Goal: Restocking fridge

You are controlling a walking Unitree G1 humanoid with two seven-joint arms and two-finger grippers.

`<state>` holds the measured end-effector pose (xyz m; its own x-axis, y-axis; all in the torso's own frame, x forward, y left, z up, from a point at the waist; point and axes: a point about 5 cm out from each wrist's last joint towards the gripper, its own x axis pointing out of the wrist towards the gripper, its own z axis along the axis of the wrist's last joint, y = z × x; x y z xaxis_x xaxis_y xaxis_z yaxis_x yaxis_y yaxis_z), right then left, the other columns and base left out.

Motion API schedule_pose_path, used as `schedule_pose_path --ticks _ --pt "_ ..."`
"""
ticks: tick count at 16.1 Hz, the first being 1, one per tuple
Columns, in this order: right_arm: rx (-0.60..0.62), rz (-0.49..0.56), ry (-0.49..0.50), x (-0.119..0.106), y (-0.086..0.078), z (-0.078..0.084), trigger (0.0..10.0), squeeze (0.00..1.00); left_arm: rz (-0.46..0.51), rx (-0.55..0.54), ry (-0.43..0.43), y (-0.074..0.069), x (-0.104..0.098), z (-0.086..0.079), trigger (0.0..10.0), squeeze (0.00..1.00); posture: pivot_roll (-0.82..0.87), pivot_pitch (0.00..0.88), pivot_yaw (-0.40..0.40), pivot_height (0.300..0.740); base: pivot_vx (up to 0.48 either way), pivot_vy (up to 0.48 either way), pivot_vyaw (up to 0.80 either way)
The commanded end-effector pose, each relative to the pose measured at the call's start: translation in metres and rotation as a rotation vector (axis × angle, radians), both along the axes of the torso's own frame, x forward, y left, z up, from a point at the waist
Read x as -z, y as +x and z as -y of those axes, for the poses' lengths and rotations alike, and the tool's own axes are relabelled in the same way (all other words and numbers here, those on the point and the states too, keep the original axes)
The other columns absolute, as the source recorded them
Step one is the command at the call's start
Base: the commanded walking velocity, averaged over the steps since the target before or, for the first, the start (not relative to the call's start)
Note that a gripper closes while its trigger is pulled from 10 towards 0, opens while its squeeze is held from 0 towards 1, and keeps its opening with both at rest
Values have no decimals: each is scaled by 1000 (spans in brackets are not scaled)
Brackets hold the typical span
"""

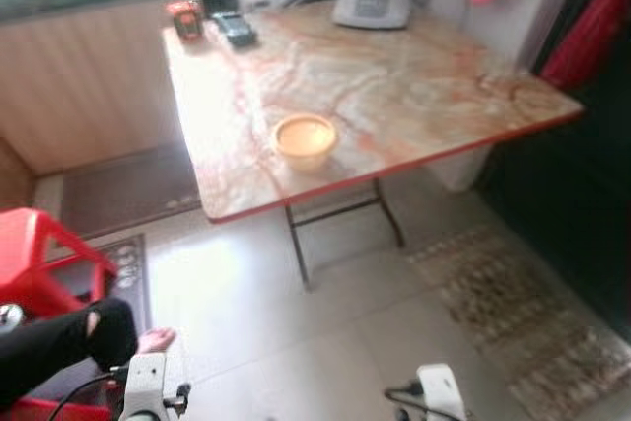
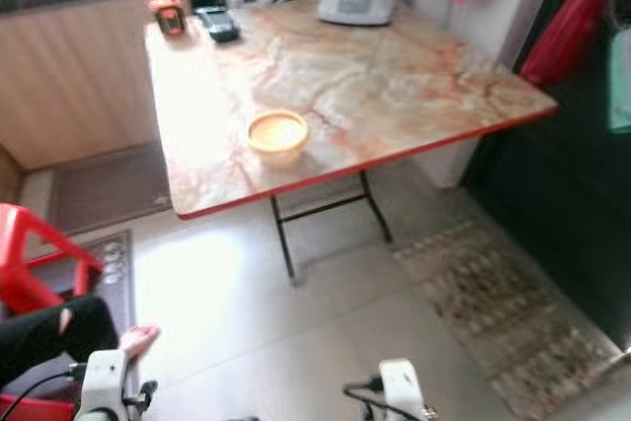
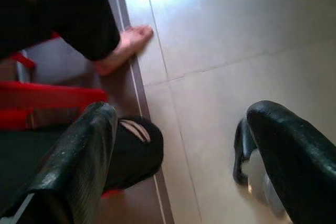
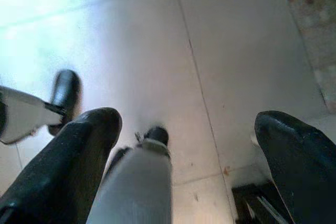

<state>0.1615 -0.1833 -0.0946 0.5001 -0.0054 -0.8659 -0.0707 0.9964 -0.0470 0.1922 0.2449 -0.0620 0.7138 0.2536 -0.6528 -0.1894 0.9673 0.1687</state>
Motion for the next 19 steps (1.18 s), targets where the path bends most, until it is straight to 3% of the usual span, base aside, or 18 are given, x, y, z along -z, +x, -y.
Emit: schedule_pose_path --ticks 1,3,4,9,10,11,12,15,17,19 --pt "14 3 15 0 1 -3 10000 0 194 -31 45 28 -26 -9 10000 0 52 96 -32 740 0 0 0" --pt "12 2 15 0 2 -3 10000 0 398 -18 102 53 -55 -9 10000 0 51 95 -34 740 0 0 0" --pt "9 3 13 0 2 -2 10000 0 561 -3 165 69 -80 -4 10000 0 52 95 -38 740 0 0 0" --pt "4 7 13 -1 2 -2 10000 0 835 3 251 76 -122 7 10000 0 57 97 -40 740 0 0 0" --pt "6 6 11 0 1 -1 10000 0 931 -16 255 80 -141 10 10000 0 65 97 -46 740 0 0 0" --pt "4 3 11 0 1 -1 10000 0 1057 -20 247 91 -173 17 10000 0 76 97 -50 740 0 0 0" --pt "1 1 10 0 1 -1 10000 0 1113 -15 235 97 -188 22 10000 0 76 97 -50 740 0 0 0" --pt "3 6 15 -1 3 -2 10000 0 1165 108 156 118 -214 44 10000 0 66 100 -41 740 0 0 0" --pt "8 11 20 -1 3 -3 10000 0 1142 92 55 123 -216 49 10000 0 57 97 -34 740 0 0 0" --pt "12 10 20 -1 3 -3 10000 0 1137 112 37 124 -219 53 10000 0 54 93 -32 740 133 0 0"
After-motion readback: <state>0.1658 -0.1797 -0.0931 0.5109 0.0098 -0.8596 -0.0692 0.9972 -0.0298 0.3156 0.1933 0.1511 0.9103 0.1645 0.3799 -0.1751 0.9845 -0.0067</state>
